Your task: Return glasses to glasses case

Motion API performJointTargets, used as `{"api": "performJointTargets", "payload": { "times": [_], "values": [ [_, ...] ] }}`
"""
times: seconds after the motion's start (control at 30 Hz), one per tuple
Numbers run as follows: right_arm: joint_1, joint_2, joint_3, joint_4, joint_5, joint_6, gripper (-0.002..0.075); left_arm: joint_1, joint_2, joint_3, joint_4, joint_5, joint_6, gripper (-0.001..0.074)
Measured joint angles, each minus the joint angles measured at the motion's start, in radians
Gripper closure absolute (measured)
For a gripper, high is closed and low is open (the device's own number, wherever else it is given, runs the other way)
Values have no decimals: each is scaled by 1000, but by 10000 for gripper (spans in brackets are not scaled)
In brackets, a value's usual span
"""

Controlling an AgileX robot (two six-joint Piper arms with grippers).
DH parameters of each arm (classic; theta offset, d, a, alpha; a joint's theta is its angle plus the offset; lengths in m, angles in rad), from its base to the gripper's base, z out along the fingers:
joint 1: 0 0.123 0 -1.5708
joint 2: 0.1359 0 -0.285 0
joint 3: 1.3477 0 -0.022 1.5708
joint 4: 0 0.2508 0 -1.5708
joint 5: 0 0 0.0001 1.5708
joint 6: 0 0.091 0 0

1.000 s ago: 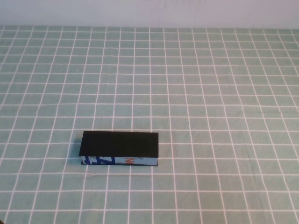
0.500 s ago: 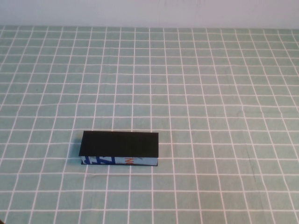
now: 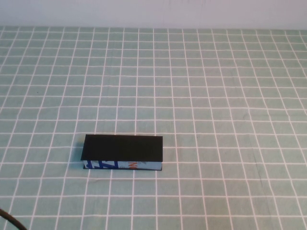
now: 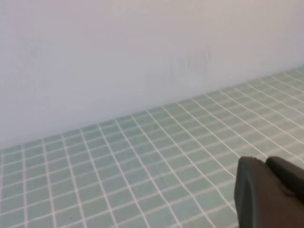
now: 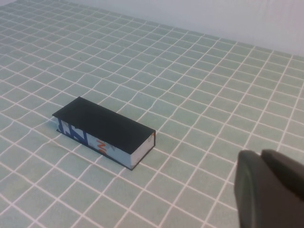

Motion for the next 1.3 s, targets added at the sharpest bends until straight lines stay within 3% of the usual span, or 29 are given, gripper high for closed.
{"api": "performJointTargets", "payload": {
  "times": [0.2, 0.63, 0.83, 1.3],
  "values": [
    [0, 0, 0, 2, 0, 0, 737, 49, -134, 156, 72, -156, -37, 734],
    [0, 0, 0, 2, 0, 0, 737, 216, -456, 514, 103, -91, -303, 734],
    [0, 0, 0, 7, 0, 0, 737, 224, -458, 534, 119, 84, -273, 734],
    [0, 0, 0, 7, 15, 0, 737, 224, -458, 534, 114, 94, -235, 733]
  ]
}}
